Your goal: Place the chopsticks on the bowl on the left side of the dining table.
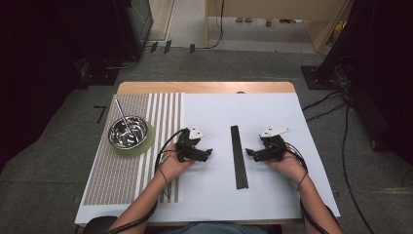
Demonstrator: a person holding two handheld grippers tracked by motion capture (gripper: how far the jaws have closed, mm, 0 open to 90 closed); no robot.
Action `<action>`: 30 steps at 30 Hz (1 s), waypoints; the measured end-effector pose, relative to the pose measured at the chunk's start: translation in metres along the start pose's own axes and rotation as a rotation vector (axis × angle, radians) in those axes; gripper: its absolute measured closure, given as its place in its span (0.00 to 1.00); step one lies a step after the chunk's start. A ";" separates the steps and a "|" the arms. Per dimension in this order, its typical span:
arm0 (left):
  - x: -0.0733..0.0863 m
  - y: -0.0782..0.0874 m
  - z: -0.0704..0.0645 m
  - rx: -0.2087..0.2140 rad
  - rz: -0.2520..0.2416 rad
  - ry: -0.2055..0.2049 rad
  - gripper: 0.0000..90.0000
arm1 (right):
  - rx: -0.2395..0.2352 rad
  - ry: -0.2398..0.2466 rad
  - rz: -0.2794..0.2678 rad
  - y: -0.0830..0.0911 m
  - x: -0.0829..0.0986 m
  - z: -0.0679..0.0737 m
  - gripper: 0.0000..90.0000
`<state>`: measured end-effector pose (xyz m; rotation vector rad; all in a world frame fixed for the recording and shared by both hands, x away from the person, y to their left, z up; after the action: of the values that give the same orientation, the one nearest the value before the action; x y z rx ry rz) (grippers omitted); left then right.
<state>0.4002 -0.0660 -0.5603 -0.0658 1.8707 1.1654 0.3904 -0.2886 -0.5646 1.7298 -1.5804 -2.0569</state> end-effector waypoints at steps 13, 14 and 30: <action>0.000 0.000 0.000 -0.001 0.001 0.001 0.19 | 0.000 -0.003 0.000 0.000 0.000 0.000 0.15; 0.000 0.000 0.000 -0.001 0.001 0.001 0.19 | 0.000 -0.003 0.000 0.000 0.000 0.000 0.15; -0.001 -0.001 -0.002 -0.024 -0.003 0.026 0.18 | 0.000 -0.001 0.000 0.000 0.000 0.000 0.15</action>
<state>0.3996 -0.0685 -0.5599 -0.0973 1.8793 1.1902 0.3905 -0.2886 -0.5646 1.7286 -1.5804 -2.0580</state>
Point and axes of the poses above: each handheld gripper's, and its own axes: y roughly backward along the jaws, x roughly out of its underside, z roughly to its left, the point moved 9 cm from there along -y, roughly forward along the jaws, and after that the axes turned 12 degrees about y, right-handed, at the moved point
